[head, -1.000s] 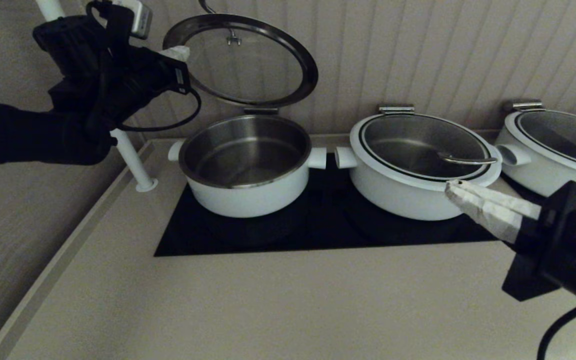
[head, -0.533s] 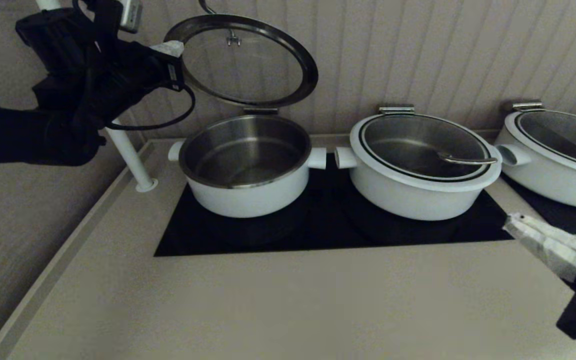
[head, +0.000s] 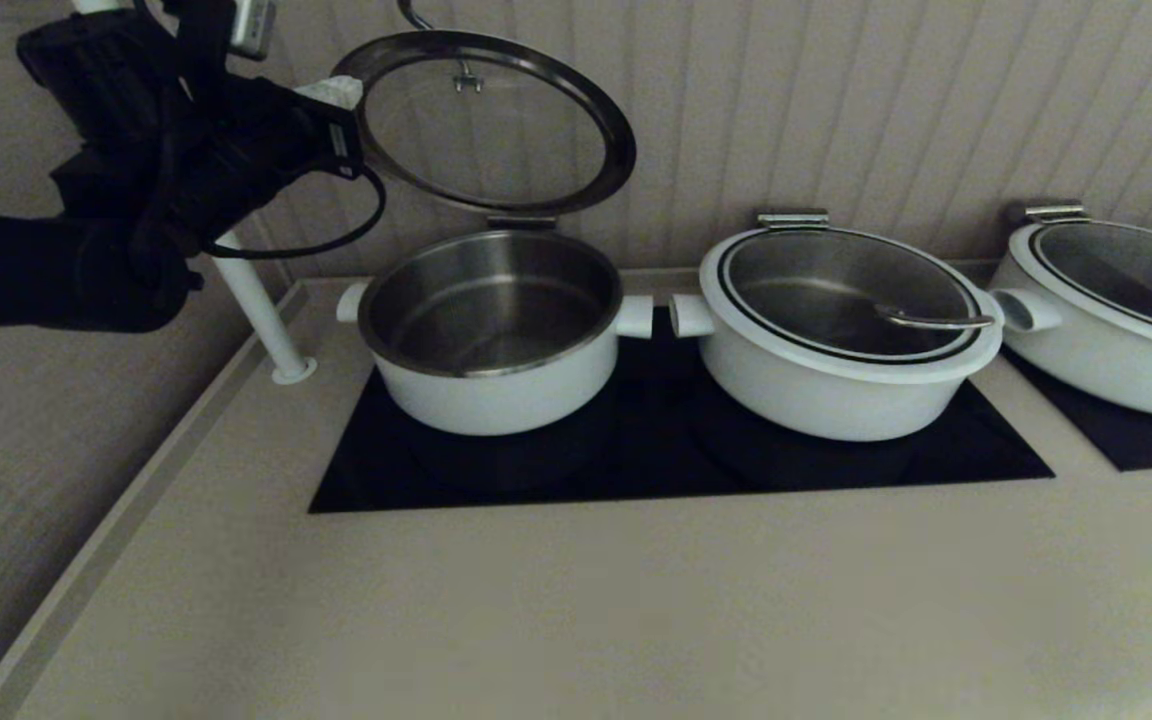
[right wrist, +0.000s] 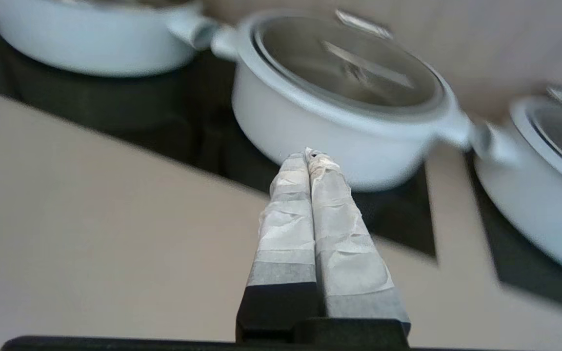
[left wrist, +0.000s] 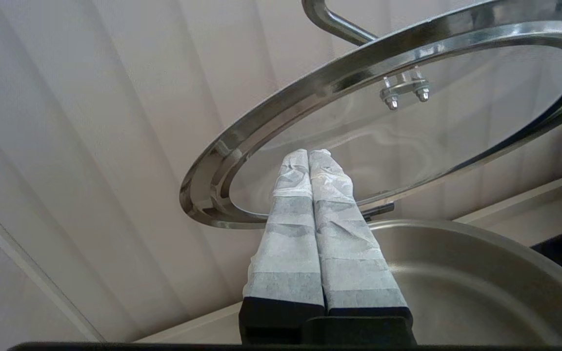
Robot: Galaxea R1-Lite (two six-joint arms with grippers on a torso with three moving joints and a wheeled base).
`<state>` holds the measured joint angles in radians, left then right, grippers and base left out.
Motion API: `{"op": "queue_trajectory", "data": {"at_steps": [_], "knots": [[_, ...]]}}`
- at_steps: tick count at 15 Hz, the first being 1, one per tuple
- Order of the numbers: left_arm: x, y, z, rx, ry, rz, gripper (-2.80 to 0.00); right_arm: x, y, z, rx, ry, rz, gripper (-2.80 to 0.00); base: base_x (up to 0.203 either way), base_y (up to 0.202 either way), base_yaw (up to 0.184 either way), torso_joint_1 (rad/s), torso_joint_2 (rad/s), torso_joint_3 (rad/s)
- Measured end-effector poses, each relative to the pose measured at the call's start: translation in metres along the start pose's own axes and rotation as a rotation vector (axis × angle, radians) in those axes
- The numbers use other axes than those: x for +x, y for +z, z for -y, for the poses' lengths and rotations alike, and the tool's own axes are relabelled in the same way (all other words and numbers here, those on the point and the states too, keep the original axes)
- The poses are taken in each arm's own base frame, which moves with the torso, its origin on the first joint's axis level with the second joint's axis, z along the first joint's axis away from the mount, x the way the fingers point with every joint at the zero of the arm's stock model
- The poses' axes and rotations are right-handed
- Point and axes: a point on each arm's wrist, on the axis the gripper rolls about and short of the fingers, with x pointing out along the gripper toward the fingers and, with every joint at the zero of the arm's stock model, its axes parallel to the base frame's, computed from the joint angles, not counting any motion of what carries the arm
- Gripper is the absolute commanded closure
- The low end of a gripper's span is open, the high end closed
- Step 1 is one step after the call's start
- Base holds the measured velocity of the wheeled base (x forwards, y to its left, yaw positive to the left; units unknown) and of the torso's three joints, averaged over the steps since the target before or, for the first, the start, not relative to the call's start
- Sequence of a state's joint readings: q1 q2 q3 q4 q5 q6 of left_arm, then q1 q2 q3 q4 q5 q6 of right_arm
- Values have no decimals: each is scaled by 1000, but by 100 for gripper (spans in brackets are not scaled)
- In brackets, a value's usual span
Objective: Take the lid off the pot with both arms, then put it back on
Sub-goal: Open the pot lid completely
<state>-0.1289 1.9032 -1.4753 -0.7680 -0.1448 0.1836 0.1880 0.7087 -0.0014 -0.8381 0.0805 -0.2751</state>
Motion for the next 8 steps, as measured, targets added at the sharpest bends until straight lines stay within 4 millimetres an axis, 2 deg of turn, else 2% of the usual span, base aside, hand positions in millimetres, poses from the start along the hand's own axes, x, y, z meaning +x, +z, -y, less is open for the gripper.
{"op": "queue_trajectory", "data": {"at_steps": [4, 8], "knots": [[-1, 0, 1, 6, -2, -2, 0, -44, -20, -8, 34, -22, -64, 0, 0, 0, 0, 0, 0, 0], [-1, -1, 1, 11, -3, -5, 0, -60, -49, -19, 100, 68, -282, 0, 0, 0, 0, 0, 0, 0]]}}
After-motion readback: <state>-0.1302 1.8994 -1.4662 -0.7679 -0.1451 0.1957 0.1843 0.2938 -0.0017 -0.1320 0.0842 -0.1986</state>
